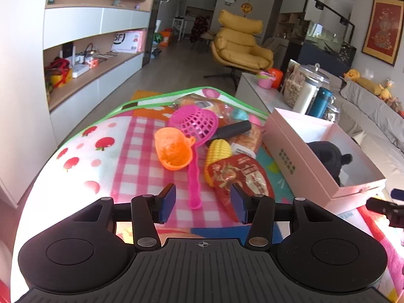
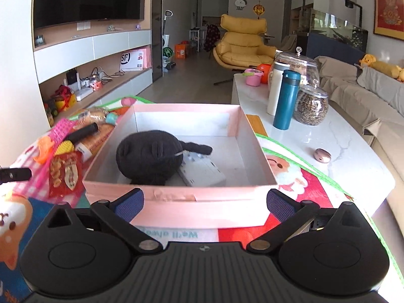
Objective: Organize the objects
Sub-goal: 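Reach for and grasp the orange strainer with the left tool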
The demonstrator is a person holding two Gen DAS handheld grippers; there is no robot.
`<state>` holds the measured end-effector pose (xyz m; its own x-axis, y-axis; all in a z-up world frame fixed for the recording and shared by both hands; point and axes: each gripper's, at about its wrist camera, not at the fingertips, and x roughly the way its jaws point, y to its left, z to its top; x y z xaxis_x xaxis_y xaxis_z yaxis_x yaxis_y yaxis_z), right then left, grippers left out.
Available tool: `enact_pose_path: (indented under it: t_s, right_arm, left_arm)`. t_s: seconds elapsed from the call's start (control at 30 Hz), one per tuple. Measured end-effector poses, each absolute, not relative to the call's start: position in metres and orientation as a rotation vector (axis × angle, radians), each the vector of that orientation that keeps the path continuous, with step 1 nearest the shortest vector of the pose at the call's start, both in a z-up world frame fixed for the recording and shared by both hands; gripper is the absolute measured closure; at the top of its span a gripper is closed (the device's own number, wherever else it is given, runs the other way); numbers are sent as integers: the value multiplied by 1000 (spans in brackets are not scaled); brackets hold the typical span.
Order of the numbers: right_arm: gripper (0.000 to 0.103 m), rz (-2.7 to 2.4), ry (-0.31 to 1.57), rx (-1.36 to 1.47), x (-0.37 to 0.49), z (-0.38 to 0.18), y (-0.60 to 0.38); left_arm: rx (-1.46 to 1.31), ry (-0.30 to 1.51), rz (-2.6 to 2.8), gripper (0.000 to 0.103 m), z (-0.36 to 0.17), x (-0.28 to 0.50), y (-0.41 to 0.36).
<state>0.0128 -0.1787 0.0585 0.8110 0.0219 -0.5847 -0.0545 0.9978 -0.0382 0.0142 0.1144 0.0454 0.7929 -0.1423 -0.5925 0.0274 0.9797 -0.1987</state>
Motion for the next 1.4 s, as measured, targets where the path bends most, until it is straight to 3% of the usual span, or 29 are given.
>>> enact_pose_path:
  t_s: [0.33,0.57,0.97,1.07,1.17,1.4]
  right_arm:
    - [0,36,746,-37,-2,15,-184]
    - [0,67,750,-14,-8,21,-178]
    - [0,118,752,-36,-13,24,-158]
    - [0,118,754,-47,-12,24,-154]
    - [0,120,750,-55,-12,26,-149]
    - [0,138,739,-57,-12,33,-139]
  left_arm:
    - [-135,642,-60,51,53,61,132]
    - [-124,717,20,49,32,107,122]
    - [-137,714,69,47,21,122,130]
    - [-134,703,65,52,21,122,129]
    - [-140,697,64,79,22,120,131]
    - [-137,706,5,82,25,87,135]
